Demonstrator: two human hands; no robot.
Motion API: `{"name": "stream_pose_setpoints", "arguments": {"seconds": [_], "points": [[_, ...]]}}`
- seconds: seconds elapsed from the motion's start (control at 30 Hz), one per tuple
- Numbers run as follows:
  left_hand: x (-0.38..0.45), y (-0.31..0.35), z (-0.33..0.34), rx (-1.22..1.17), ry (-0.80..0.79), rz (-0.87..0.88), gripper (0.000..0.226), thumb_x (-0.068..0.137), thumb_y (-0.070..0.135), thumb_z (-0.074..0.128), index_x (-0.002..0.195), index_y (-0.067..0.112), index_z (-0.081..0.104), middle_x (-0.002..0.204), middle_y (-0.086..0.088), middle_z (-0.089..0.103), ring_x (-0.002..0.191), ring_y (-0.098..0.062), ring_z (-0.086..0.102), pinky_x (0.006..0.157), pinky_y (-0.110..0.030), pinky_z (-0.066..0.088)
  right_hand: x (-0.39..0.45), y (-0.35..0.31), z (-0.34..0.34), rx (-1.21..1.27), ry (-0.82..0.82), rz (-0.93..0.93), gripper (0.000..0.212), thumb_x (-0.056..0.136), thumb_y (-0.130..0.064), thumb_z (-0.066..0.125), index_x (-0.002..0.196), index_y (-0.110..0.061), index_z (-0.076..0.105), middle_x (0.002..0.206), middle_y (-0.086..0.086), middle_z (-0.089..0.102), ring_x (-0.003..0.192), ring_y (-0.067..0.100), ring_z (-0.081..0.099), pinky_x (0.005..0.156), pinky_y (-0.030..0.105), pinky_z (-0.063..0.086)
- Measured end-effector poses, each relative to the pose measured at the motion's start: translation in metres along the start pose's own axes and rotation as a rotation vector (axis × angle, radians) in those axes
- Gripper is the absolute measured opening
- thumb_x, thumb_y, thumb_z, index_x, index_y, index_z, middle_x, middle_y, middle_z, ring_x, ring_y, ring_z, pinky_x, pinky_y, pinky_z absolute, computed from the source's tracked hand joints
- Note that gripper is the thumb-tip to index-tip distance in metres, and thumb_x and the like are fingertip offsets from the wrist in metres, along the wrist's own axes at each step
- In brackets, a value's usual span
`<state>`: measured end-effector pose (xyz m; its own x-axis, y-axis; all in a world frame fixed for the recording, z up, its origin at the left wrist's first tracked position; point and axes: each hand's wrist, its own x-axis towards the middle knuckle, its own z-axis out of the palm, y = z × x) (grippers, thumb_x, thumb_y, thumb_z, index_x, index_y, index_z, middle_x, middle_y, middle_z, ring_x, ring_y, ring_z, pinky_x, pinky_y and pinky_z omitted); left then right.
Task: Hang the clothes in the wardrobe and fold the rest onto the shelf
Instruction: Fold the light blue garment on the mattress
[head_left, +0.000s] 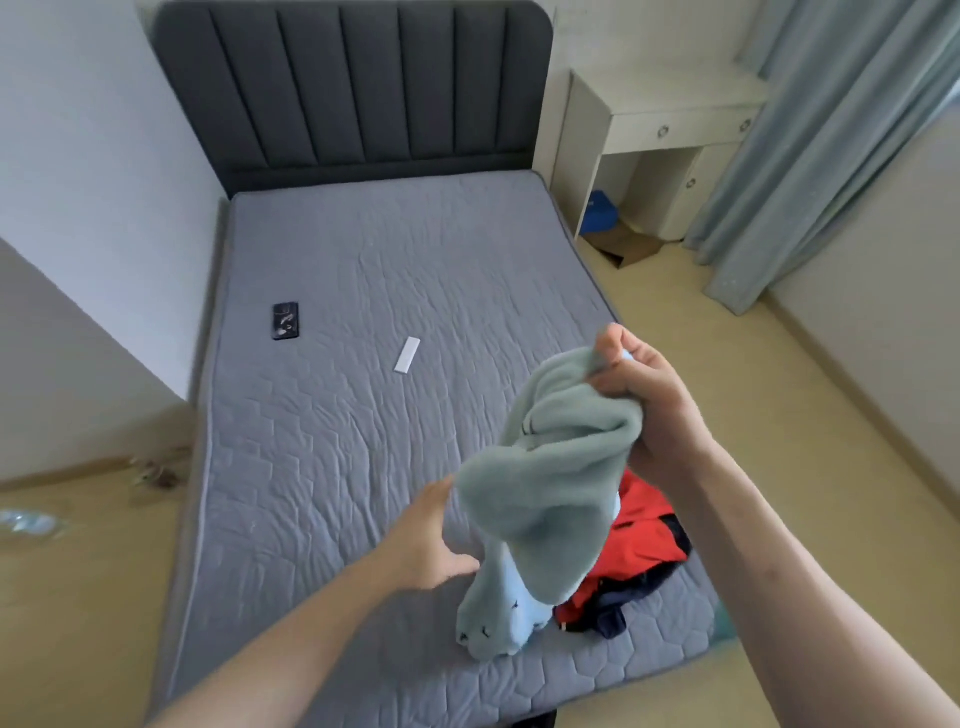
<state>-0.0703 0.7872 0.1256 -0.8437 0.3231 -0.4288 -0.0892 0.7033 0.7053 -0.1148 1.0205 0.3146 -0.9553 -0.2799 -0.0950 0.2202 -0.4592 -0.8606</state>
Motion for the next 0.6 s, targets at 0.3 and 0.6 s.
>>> {"name": "stream_pose_setpoints", "arguments": {"seconds": [0.3,0.6], "points": [[-0.078,-0.047,-0.034,0.099,-0.01,-0.04,0.029,0.097,0.009,0.055,0.069,0.013,0.048,0.089,-0.011,0.062,0.087,-0.025,0.055,0.072,-0.023,0.038,-0.025,0.012,0.167,-0.035,-0.219,-0.072,0.029,0.074,0.001,0.042,0.072,-0.023,0.057,0.077,0.012,0.051,0.066,0.028,0.051,0.058,0.034,0.046],[-0.135,-0.077,-0.134,-0.345,0.484,-0.152,0.027,0.086,0.05,0.06,0.085,0.024,0.068,0.077,0.007,0.07,0.078,-0.017,0.067,0.063,-0.032,0.049,-0.002,0.019,0.098,-0.956,0.277,-0.172,0.034,0.079,0.006,0.056,0.069,-0.026,0.064,0.074,-0.004,0.059,0.07,0.019,0.052,0.056,0.021,0.047]]}}
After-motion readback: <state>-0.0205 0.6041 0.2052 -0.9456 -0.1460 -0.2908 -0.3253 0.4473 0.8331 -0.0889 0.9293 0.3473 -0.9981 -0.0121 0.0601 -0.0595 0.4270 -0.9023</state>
